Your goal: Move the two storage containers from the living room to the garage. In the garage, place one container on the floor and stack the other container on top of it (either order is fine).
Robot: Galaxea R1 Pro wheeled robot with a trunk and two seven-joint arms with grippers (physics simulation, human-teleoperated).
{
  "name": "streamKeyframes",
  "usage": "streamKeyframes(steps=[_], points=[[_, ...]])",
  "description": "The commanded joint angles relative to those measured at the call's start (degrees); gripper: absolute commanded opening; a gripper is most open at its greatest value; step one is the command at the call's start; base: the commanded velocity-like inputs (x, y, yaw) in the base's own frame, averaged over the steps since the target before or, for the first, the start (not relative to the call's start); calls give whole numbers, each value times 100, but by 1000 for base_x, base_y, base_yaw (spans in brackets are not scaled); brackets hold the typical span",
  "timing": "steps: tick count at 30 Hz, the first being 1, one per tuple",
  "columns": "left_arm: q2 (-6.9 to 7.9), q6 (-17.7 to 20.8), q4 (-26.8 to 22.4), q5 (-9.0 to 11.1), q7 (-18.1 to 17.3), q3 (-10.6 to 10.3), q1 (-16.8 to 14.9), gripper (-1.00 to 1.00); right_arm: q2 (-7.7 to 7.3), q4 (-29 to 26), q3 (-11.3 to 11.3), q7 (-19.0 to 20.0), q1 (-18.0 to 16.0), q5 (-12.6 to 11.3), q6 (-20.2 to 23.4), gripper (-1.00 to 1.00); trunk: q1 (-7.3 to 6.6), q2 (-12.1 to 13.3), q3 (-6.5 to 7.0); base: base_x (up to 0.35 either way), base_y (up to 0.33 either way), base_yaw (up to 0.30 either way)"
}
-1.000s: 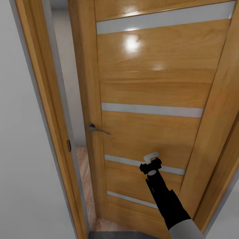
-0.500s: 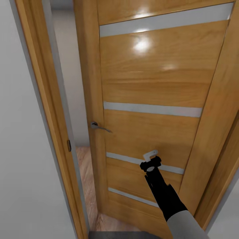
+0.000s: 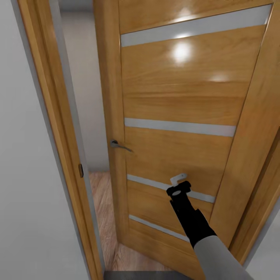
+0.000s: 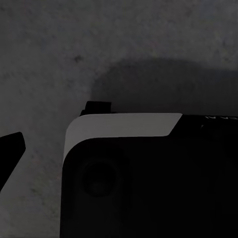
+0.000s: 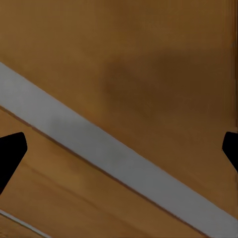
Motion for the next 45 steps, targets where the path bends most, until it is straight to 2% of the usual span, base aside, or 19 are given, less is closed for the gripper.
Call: streamKeyframes(steps=[1,4,7,12,15,22,27,33,38,39,42,45], points=[[-1,0,-12,32,1,2,5,100,-5,23,8,-91,-50,150,81,100,0,-3,-4,0,0,0],[-1,0,-12,32,1,1,6,100,-5,142,4,-233,-129,148,110,100,0,-3,-4,0,0,0],[-3,-2,-11,32,1,-1,5,100,-3,367,2,-603,-213,147,127,100,0,-3,-4,0,0,0],[-8,-3,-12,32,1,1,5,100,-4,723,1,-774,-375,147,127,100,0,-3,-4,0,0,0],[-9,-2,-12,32,1,1,5,100,-5,816,1,-783,-421,147,131,100,0,-3,-4,0,0,0],[-10,-3,-10,32,1,-2,6,100,-4,1487,1,-848,-774,147,124,100,0,-3,-4,0,0,0],[-10,-5,-12,28,-3,-2,5,100,-3,1583,1,-913,-830,147,127,100,0,-3,-4,0,0,0],[-10,-9,-12,9,-8,-2,5,100,3,2014,1,-952,-1134,147,106,100,0,-3,-4,0,0,0],[-10,-9,-12,6,-10,-2,5,100,-3,2109,1,-1012,-1192,147,99,100,0,-3,-4,0,0,0],[-10,-9,-12,6,-12,-2,5,100,-10,2345,8,-1053,-1379,147,53,100,0,-3,-4,0,0,0],[-10,-9,-12,6,-16,-2,5,100,-13,2745,10,-1088,-1590,147,-69,100,0,-3,-4,0,0,0],[-10,-9,-12,6,-17,-2,5,100,-13,2823,10,-1094,-1627,147,-131,100,0,-3,-4,0,0,0]])
